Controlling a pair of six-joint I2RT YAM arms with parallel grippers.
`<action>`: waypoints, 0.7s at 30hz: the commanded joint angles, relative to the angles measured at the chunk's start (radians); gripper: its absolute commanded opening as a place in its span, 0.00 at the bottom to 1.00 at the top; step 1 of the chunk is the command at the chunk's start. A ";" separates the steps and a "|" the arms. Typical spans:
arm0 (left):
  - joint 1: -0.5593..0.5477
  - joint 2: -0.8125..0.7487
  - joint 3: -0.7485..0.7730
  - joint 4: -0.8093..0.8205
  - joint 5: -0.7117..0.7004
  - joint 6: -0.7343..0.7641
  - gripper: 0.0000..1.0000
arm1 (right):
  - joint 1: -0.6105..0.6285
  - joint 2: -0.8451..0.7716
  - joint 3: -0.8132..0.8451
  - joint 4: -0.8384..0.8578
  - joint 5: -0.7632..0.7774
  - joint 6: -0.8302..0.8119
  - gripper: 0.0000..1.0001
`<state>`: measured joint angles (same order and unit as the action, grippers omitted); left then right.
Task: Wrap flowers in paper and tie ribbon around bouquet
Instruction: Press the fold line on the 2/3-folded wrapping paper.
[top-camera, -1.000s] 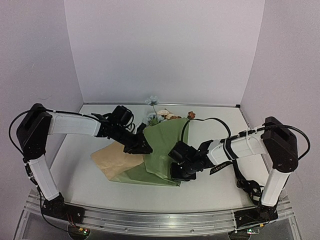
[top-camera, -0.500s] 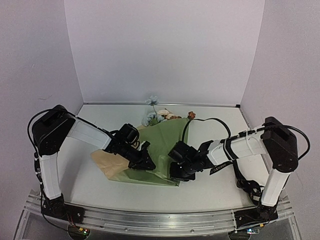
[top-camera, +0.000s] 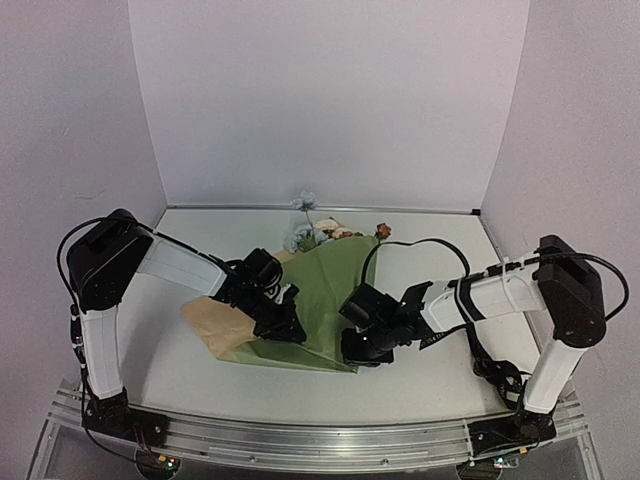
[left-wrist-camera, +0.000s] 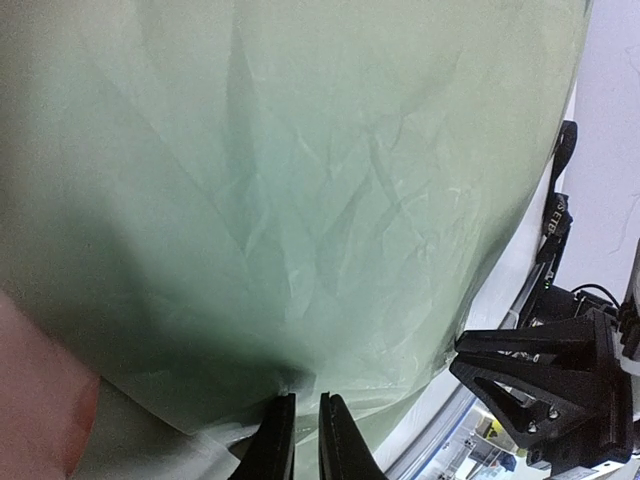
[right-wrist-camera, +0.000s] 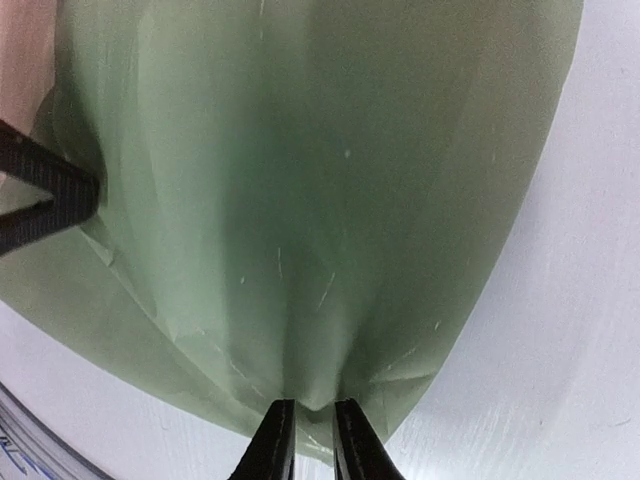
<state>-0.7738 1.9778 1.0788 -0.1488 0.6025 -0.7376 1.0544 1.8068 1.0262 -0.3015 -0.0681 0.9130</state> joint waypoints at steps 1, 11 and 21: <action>0.006 0.020 -0.005 -0.121 -0.135 0.025 0.11 | 0.021 -0.055 -0.033 -0.025 -0.017 -0.011 0.12; 0.008 0.020 0.015 -0.154 -0.156 0.041 0.10 | 0.024 -0.083 -0.093 -0.027 -0.012 0.009 0.11; 0.008 0.015 0.032 -0.177 -0.171 0.065 0.09 | -0.124 -0.175 -0.063 0.167 -0.260 0.034 0.24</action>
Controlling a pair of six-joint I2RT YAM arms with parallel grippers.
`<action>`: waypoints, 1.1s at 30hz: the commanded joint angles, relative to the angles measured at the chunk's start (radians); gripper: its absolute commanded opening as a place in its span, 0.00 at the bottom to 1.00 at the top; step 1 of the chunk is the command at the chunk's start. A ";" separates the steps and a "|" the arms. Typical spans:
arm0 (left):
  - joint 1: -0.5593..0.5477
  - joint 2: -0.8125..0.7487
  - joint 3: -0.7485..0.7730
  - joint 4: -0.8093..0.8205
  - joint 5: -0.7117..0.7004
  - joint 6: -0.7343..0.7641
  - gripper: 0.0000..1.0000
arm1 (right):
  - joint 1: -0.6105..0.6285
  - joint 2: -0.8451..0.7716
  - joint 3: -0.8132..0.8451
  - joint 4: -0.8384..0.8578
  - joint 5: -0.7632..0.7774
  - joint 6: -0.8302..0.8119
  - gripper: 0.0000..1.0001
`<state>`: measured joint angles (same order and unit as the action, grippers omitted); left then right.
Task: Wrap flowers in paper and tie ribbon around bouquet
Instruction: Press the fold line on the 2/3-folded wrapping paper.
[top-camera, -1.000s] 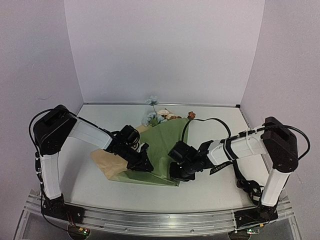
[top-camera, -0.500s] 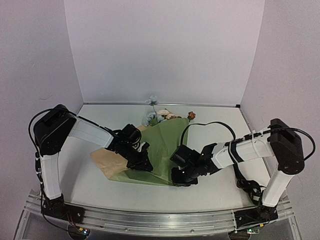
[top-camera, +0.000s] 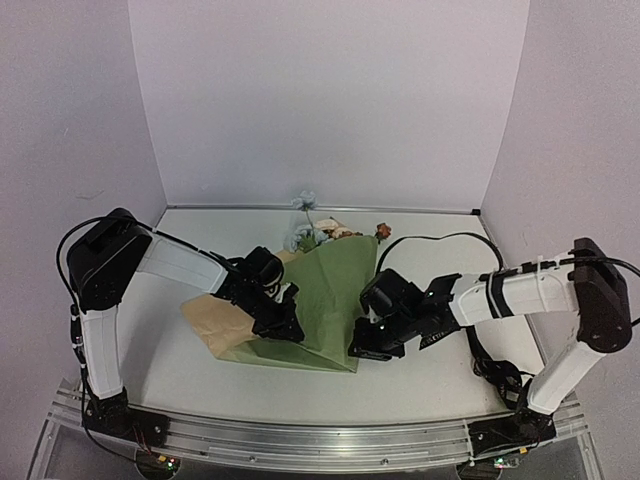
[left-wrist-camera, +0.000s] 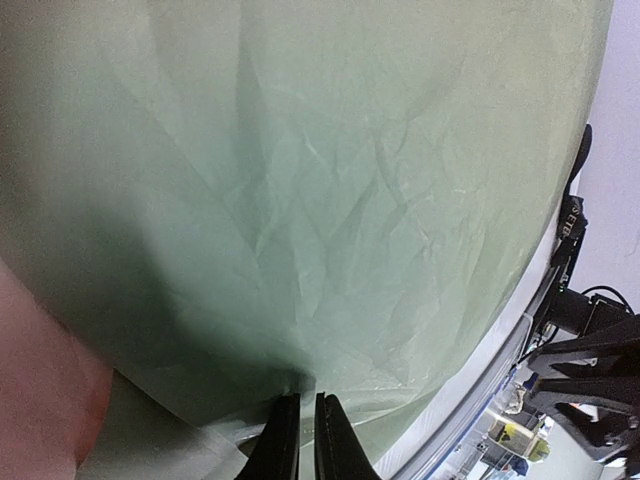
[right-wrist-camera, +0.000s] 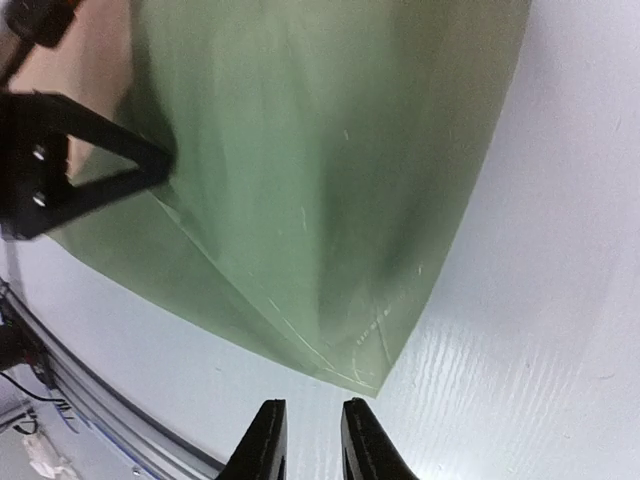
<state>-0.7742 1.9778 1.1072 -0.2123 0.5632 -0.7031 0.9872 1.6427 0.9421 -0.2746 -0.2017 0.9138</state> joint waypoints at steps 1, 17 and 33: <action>0.009 0.017 0.006 -0.114 -0.132 0.032 0.09 | -0.071 0.003 0.021 0.188 -0.157 0.057 0.24; 0.014 0.027 0.027 -0.145 -0.144 0.051 0.08 | -0.194 0.232 -0.203 0.732 -0.120 0.318 0.21; 0.034 0.038 0.028 -0.167 -0.154 0.061 0.06 | -0.333 0.344 -0.203 0.923 -0.127 0.430 0.21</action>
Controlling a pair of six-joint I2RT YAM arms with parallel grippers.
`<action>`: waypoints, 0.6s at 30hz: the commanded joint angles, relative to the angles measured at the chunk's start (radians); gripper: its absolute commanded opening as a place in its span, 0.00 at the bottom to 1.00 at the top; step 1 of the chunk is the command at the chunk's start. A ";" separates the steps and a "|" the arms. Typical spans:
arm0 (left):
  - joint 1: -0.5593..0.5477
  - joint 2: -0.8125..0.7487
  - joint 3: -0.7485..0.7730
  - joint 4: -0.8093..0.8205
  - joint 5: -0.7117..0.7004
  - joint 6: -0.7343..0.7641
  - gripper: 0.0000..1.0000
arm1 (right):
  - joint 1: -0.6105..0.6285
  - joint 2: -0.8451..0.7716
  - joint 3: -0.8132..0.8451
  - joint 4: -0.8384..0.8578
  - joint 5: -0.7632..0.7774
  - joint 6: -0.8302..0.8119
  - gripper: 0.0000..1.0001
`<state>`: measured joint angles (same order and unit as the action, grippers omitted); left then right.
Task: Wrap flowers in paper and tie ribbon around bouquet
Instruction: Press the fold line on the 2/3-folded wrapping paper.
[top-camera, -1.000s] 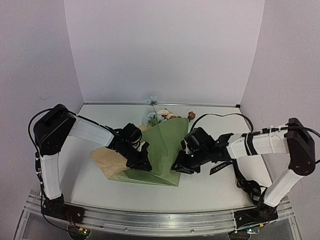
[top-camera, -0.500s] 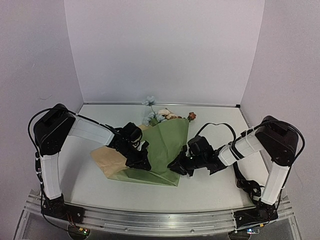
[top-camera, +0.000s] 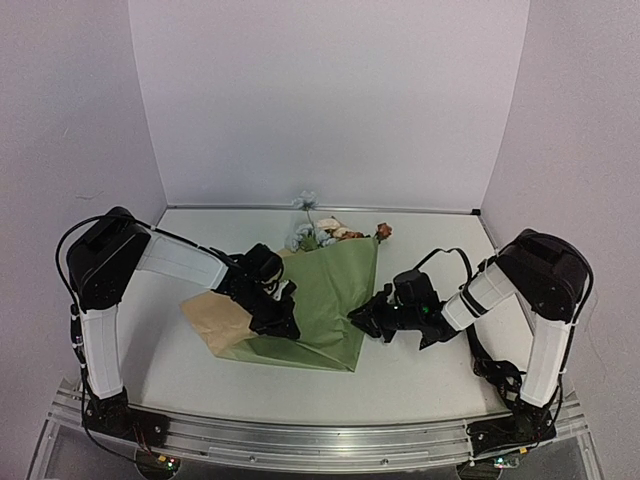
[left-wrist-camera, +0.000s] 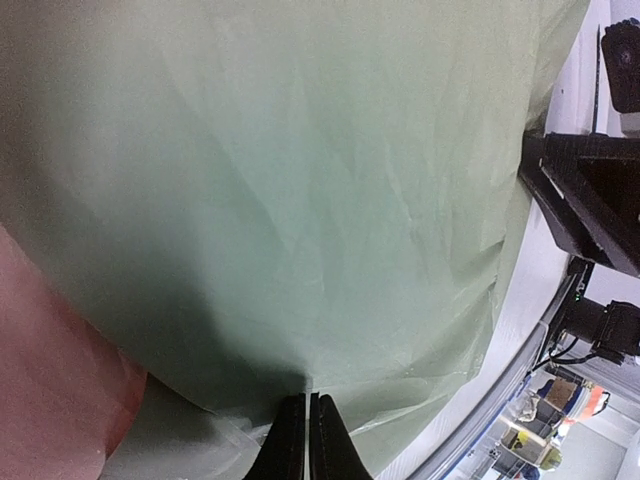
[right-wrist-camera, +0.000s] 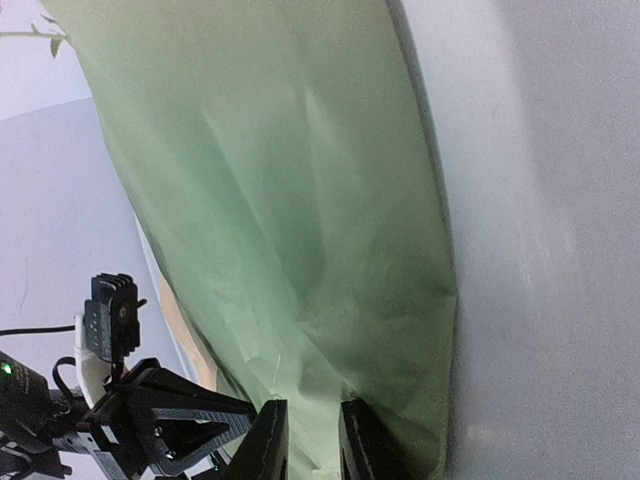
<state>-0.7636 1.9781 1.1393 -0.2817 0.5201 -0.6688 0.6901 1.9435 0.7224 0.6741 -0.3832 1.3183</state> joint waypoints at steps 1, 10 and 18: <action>0.025 0.038 -0.004 -0.098 -0.111 0.029 0.06 | -0.046 0.047 0.021 -0.026 0.056 0.027 0.21; 0.030 0.038 0.003 -0.111 -0.112 0.040 0.05 | -0.139 0.125 0.119 -0.036 0.039 0.045 0.21; 0.032 0.036 0.007 -0.118 -0.109 0.043 0.05 | -0.217 0.178 0.213 -0.100 0.053 0.038 0.21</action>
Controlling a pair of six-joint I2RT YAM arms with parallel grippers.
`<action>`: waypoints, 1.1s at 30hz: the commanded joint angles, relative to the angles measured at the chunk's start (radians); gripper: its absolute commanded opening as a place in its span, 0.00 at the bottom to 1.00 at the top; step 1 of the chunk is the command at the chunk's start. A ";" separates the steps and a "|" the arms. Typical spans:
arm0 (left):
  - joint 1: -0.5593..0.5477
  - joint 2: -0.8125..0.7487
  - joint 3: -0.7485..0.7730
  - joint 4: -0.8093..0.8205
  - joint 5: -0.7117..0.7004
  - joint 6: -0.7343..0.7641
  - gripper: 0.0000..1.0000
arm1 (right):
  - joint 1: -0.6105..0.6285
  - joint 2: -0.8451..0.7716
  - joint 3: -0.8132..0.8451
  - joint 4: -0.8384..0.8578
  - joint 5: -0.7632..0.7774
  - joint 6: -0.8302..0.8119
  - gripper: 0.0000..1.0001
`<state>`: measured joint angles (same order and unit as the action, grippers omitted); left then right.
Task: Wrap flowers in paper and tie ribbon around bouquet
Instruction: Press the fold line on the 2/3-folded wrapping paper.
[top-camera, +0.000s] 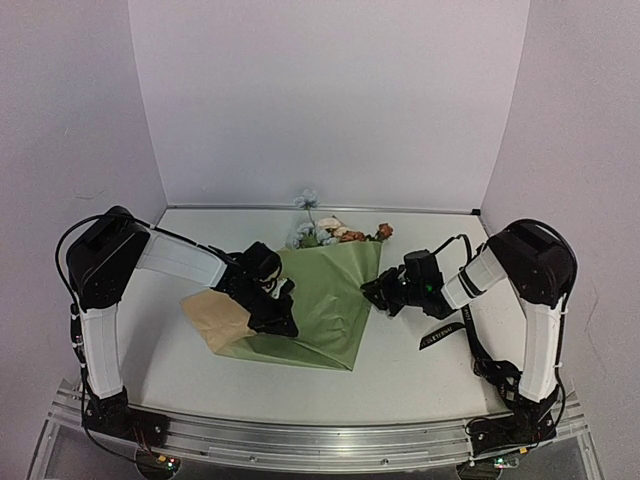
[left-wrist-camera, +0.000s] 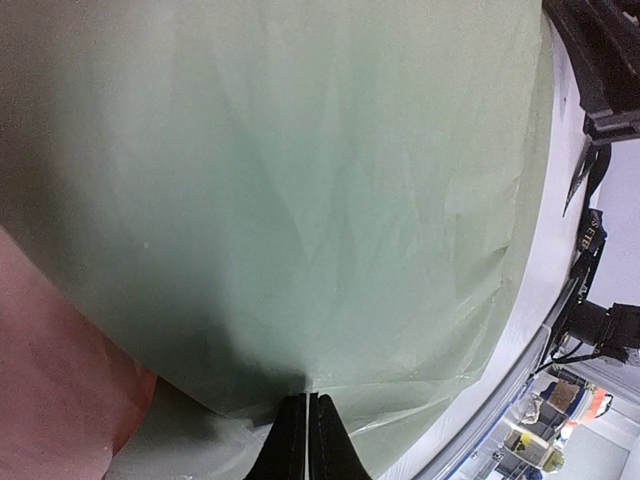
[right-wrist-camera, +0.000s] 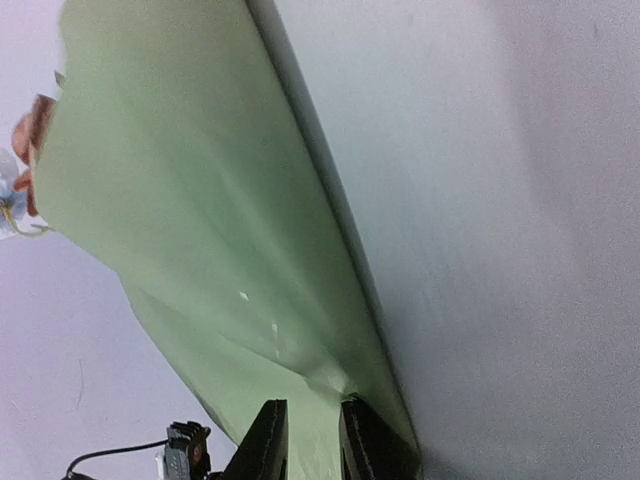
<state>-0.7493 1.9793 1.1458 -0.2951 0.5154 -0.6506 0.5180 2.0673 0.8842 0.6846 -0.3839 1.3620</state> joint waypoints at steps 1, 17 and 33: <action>0.018 0.035 0.000 -0.105 -0.104 0.026 0.05 | -0.053 0.061 0.070 -0.125 0.051 -0.007 0.21; 0.019 0.024 0.005 -0.120 -0.107 0.029 0.05 | -0.204 0.230 0.479 -0.462 0.009 -0.065 0.21; 0.019 -0.061 0.095 -0.111 -0.131 0.001 0.16 | -0.258 0.038 0.664 -0.778 -0.177 -0.265 0.30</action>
<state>-0.7442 1.9729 1.1808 -0.3541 0.4649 -0.6508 0.2400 2.2878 1.5611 0.0129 -0.4778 1.2033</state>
